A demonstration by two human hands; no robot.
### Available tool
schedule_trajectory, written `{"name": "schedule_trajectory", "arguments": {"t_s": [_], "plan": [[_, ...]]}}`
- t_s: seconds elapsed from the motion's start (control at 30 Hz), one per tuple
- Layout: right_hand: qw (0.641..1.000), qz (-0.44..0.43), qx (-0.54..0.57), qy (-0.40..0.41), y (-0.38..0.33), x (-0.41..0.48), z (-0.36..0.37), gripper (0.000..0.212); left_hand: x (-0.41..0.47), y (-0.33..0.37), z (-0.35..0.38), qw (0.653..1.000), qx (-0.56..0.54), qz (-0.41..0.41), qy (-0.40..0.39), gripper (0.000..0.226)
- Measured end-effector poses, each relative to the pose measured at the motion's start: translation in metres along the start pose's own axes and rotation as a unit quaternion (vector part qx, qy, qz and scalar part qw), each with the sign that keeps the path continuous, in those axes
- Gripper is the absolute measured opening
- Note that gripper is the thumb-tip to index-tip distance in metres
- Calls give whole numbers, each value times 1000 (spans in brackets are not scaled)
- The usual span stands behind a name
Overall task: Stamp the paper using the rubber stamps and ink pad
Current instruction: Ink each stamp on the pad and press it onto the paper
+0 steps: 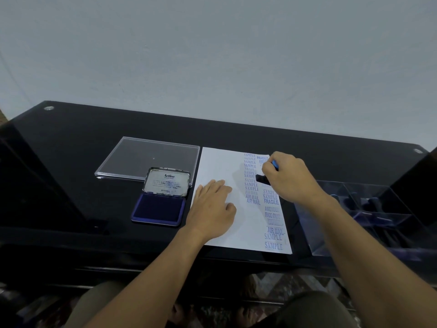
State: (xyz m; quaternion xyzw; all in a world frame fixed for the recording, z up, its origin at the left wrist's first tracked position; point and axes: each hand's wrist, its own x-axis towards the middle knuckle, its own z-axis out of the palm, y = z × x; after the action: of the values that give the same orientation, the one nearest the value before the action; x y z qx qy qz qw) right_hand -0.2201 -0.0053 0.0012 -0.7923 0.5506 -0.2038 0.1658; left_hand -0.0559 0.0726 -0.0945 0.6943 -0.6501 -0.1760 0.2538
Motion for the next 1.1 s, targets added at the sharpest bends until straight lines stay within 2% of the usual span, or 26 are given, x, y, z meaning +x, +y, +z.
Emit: {"name": "schedule_trajectory", "arguments": {"t_s": [0.6,0.8,0.93,1.1], "plan": [[1000,6,-2,-12,0,-3,-4,22,-1,3,-4,1000,1,5,2,49],[999,-17,15,-24,-11,-7,0,16,-1,9,-16,994,-86,-2,66,43],[998,-38,44,-36,-30,-13,12,12,-9,0,-38,992,-74,13,104,41],[993,-74,66,-69,-59,-18,33,13,-26,-28,-79,990,-36,-14,138,29]]}}
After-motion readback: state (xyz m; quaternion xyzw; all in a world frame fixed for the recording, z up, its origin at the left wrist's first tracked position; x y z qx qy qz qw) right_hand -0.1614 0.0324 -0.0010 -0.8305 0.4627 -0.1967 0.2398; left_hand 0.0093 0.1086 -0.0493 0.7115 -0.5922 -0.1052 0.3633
